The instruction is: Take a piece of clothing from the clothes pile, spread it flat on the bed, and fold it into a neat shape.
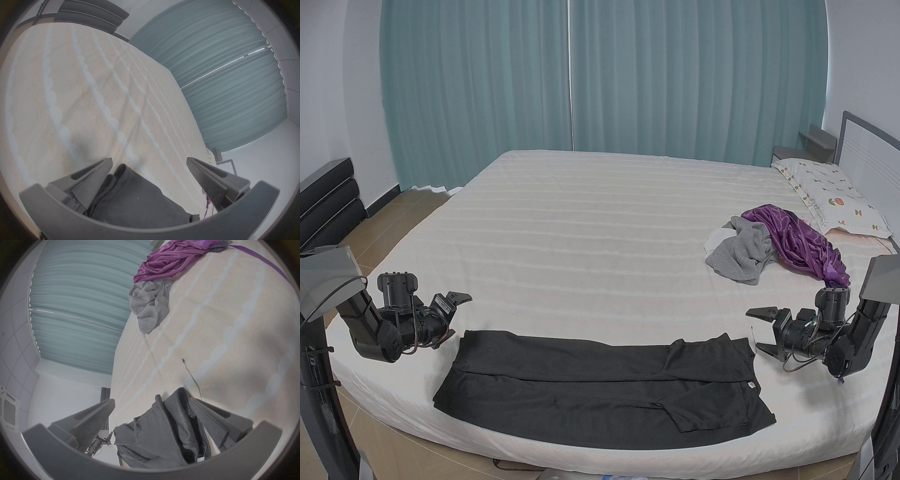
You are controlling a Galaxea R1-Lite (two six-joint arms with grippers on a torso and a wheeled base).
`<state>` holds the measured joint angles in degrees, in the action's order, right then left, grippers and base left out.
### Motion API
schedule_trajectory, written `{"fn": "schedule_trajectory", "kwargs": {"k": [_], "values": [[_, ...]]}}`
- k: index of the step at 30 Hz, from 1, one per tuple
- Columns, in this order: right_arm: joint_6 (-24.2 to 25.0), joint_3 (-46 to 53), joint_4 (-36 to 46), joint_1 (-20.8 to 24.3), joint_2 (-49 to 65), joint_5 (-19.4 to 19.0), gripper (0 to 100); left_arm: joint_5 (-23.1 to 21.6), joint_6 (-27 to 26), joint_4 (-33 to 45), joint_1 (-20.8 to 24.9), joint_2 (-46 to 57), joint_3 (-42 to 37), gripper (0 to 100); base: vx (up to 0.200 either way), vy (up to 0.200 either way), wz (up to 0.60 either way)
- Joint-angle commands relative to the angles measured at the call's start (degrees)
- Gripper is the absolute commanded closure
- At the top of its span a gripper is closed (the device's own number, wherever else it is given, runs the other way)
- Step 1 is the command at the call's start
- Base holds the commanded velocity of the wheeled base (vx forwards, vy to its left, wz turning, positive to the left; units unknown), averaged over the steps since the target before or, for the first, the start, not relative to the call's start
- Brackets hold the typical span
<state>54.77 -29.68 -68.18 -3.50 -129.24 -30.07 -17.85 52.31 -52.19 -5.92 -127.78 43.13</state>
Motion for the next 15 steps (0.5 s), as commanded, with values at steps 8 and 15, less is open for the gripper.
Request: {"fn": "schedule_trajectory", "kwargs": {"k": [8, 15], "values": [[-0.19, 0.24, -0.55, 0.42, -0.75, 0.54, 0, 5.10, -5.73, -0.02, 1.09, -2.56, 0.99, 0, 0.000, 0.000, 0.00], [-0.37, 1.21, -2.92, 0.60, -1.45, 0.72, 0, 5.10, -5.82, 0.16, 2.50, -2.91, 0.64, 0, 0.000, 0.000, 0.00]]}}
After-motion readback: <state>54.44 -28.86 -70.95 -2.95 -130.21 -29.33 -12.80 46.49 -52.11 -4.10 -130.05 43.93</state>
